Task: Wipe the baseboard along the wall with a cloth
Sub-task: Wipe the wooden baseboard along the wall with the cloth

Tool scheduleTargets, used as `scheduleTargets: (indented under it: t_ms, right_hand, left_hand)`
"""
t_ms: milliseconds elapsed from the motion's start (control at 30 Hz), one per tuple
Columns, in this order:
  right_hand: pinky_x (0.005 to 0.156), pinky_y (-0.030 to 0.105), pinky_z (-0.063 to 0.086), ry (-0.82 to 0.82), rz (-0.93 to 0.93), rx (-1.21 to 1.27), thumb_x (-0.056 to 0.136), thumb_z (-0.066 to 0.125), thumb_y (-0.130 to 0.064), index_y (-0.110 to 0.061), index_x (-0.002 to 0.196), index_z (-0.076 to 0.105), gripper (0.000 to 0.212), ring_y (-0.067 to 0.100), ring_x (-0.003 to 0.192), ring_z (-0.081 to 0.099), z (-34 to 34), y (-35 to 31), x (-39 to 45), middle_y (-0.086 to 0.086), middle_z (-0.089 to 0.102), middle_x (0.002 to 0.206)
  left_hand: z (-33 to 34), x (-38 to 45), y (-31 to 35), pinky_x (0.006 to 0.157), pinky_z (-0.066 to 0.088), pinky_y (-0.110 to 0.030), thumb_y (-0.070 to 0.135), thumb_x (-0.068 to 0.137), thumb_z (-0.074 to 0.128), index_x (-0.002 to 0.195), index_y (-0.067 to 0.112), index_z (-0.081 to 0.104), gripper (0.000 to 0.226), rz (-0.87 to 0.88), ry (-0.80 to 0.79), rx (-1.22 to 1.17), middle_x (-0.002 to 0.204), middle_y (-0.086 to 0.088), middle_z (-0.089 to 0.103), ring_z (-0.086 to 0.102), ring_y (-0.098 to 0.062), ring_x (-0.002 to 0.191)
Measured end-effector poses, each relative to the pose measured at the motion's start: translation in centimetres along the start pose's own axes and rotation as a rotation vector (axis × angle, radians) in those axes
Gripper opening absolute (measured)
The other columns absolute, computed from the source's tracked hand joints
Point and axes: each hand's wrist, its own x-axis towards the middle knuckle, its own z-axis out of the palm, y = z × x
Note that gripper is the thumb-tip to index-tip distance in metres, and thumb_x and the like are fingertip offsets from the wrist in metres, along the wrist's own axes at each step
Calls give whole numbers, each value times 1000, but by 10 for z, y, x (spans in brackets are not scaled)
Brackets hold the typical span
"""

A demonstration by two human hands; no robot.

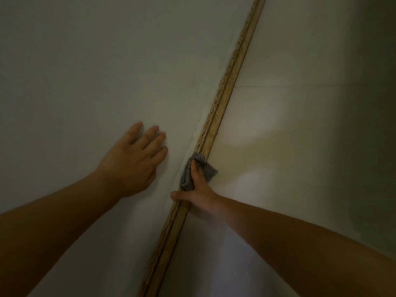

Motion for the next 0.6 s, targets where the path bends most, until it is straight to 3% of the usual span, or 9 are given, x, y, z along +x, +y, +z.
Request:
scheduleTargets:
  t_ms: [167, 433, 600]
  right_hand:
    - [118, 35, 5, 53, -16, 21, 69, 81, -46, -36, 146, -20, 128, 14, 145, -11, 7, -4, -1, -9, -24, 157]
    - [120, 38, 6, 58, -5, 7, 64, 83, -49, -39, 146, -19, 131, 14, 145, -13, 14, 1, -6, -8, -24, 157]
    - [115, 31, 3, 45, -11, -16, 70, 80, -46, -36, 146, -21, 127, 13, 144, -14, 27, 7, -16, -8, -28, 155]
  left_hand:
    - [-2, -22, 3, 106, 20, -55, 32, 79, 33, 120, 4, 60, 56, -8, 79, -136, 132, -24, 53, 46, -43, 124]
    - [5, -43, 15, 107, 20, -54, 30, 78, 34, 119, 4, 61, 55, -56, 99, -161, 131, -25, 53, 45, -43, 125]
    - [4, -60, 18, 107, 20, -55, 29, 78, 37, 118, 3, 62, 54, -66, 110, -164, 131, -25, 53, 45, -43, 125]
